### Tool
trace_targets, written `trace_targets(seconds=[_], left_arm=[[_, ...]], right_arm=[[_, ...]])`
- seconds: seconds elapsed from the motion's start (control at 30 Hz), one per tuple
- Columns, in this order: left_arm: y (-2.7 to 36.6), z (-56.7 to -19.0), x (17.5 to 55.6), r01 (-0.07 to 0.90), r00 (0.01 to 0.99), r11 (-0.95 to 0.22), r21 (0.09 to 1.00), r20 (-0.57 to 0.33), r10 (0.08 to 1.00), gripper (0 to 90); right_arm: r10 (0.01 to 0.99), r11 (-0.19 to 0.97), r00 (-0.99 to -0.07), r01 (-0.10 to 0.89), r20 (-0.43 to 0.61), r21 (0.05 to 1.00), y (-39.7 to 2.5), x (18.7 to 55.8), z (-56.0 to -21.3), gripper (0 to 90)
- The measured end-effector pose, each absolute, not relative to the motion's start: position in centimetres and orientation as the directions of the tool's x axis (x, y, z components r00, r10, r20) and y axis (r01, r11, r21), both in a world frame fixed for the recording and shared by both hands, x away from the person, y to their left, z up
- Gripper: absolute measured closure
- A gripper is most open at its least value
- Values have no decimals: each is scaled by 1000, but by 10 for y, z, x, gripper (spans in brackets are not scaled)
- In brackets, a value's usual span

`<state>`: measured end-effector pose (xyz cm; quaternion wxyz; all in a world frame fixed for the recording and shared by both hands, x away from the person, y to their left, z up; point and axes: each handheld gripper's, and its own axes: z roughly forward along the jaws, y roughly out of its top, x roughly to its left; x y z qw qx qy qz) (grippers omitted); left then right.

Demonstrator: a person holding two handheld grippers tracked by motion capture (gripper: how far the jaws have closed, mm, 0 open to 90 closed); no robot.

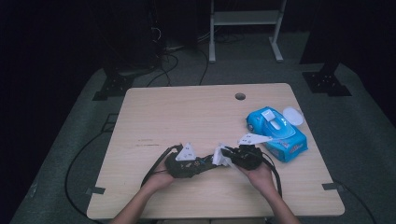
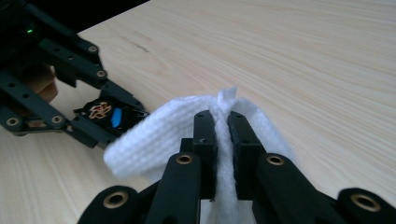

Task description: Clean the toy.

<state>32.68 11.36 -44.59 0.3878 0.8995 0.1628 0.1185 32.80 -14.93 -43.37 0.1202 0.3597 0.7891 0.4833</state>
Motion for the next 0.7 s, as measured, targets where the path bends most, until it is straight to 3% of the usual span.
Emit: trace_targets(seconds=[0.17,0.4,0.7], left_arm=[[130,-447,323,211,918,-636,743,73,390,646],[164,-446,316,233,908,-629,742,65,413,646],[160,-444,321,245,917,-641,727,40,396,580]], right_arm=[[628,312,-764,423,149,851,-129,324,-435,827],[645,286,-743,449,176,846,-129,330,-437,827],[562,303,-806,412,188,859,-98,325,-439,827]])
